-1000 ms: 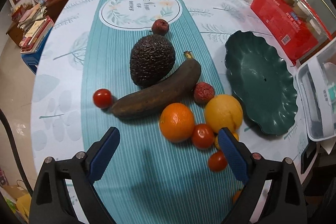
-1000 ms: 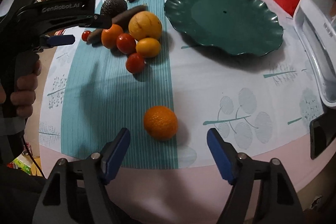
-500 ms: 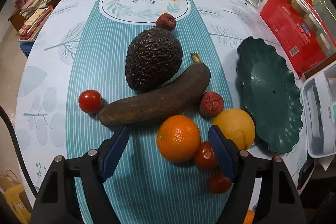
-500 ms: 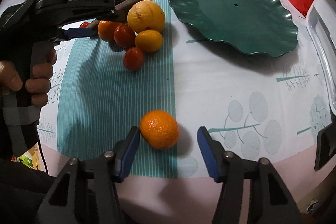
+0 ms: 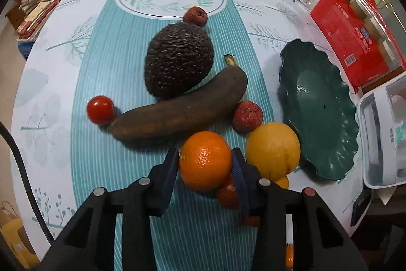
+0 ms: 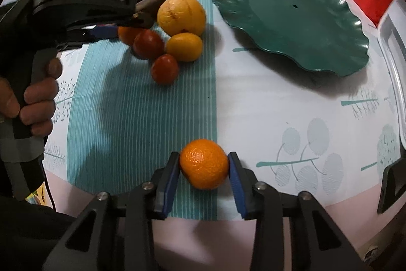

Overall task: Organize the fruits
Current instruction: 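Lift both held oranges and carry them toward the green plate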

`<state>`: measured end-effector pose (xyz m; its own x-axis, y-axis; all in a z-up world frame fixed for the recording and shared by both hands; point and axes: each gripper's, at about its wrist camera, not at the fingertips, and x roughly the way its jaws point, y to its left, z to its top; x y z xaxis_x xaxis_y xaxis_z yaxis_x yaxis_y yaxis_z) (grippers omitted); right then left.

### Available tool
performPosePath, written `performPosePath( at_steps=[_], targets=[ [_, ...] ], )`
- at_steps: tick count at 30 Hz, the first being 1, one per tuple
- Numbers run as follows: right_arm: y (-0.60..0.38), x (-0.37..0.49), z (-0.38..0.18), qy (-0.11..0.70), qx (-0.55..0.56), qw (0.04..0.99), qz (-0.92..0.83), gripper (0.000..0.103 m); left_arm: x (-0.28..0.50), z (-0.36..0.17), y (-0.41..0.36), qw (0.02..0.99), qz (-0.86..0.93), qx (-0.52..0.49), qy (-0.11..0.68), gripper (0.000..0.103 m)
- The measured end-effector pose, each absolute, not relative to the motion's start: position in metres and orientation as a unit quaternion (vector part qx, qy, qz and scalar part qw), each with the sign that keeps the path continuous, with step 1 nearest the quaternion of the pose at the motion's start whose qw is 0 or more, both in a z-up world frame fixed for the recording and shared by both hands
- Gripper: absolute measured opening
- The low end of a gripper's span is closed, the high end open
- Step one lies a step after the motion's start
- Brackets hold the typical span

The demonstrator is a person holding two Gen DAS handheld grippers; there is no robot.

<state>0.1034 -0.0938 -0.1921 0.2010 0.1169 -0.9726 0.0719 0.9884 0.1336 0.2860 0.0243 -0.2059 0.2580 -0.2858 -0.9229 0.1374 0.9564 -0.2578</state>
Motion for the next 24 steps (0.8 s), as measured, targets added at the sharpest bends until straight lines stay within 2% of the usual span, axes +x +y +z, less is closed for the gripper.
performPosePath(
  at_steps=[10,16,24],
  targets=[
    [-0.104,0.089,-0.152,0.573,0.108,0.812,-0.012,0.038,0.253,-0.151,0.047,0.816,-0.163,-0.085,0.548,0.040],
    [-0.100,0.061,-0.117,0.523,0.115,0.844,-0.038,0.038,0.207,-0.121,0.069,0.828,-0.184,-0.075,0.525,0.040],
    [-0.097,0.034,-0.104,0.486,0.165,0.857,-0.044,0.038,0.146,-0.101,0.098,0.843,-0.187,-0.060,0.501,0.040]
  ],
)
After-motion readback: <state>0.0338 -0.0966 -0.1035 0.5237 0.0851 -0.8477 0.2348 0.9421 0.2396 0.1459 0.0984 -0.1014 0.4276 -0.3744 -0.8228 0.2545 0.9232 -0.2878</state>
